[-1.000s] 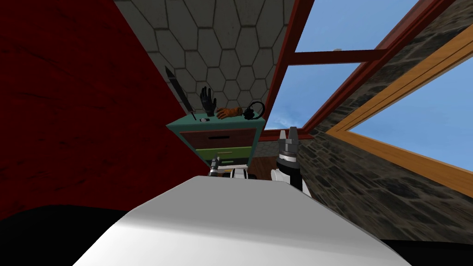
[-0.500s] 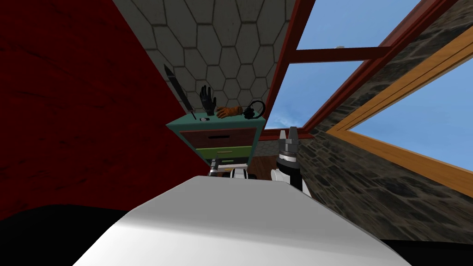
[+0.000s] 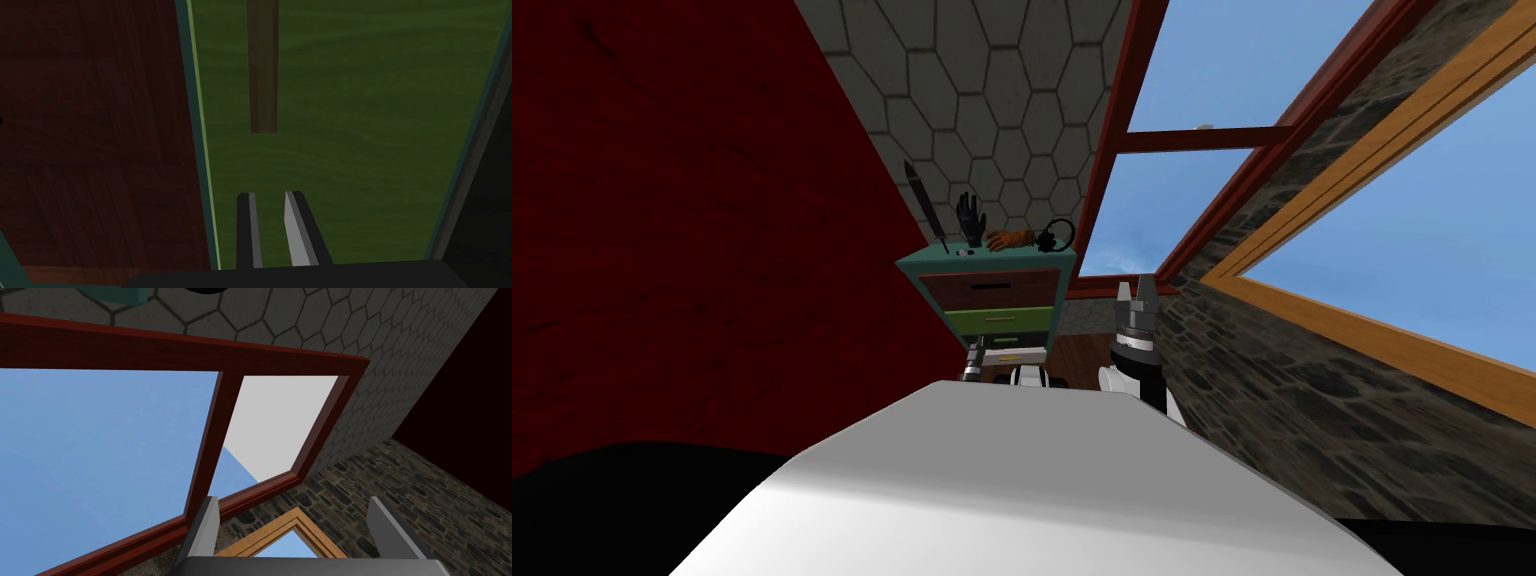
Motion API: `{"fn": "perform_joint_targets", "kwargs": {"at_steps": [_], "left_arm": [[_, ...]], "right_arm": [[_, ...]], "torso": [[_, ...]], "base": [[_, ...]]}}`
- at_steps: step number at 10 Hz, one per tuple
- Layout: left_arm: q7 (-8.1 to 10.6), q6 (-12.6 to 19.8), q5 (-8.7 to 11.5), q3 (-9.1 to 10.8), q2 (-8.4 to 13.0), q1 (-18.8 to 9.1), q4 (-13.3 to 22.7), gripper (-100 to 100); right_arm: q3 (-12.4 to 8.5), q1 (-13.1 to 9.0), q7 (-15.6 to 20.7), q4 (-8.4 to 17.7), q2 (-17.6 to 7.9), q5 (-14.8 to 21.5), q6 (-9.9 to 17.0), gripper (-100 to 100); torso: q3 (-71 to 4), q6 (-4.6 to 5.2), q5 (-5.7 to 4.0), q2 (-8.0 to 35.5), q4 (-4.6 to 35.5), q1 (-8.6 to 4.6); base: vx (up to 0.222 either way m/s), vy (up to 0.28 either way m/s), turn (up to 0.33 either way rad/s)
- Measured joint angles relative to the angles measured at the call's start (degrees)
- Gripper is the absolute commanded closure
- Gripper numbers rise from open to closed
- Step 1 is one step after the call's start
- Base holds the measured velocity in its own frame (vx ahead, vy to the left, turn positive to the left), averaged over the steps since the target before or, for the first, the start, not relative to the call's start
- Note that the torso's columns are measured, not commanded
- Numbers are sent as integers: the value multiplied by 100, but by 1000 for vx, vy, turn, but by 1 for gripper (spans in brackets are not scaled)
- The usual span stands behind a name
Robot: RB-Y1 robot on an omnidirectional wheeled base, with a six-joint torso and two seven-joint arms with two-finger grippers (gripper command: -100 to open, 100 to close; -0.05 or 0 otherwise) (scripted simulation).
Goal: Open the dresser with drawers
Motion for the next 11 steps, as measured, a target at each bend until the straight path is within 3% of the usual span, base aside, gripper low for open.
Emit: {"fn": "perform_joint_targets", "kwargs": {"at_steps": [5, 6, 7, 11], "left_arm": [[3, 53, 3, 3, 610, -10, -16, -100], [2, 133, 16, 21, 647, -85, -14, -100], [0, 224, 26, 33, 643, -128, -55, -100], [-5, 306, 37, 48, 154, -184, -90, -100]], "right_arm": [[0, 0, 0, 0, 0, 0, 0, 0], [0, 1, 0, 0, 0, 0, 0, 0], [-1, 2, 0, 0, -1, 0, 0, 0], [0, 0, 0, 0, 0, 0, 0, 0]], "torso": [[32, 1, -2, 50, 14, -10], [19, 2, -1, 26, 9, -6], [10, 1, 0, 16, 5, -5], [45, 1, -2, 71, 20, -8]], "base": [[39, 5, -2], [148, 22, -11], [131, 10, -3], [27, -2, 0]]}}
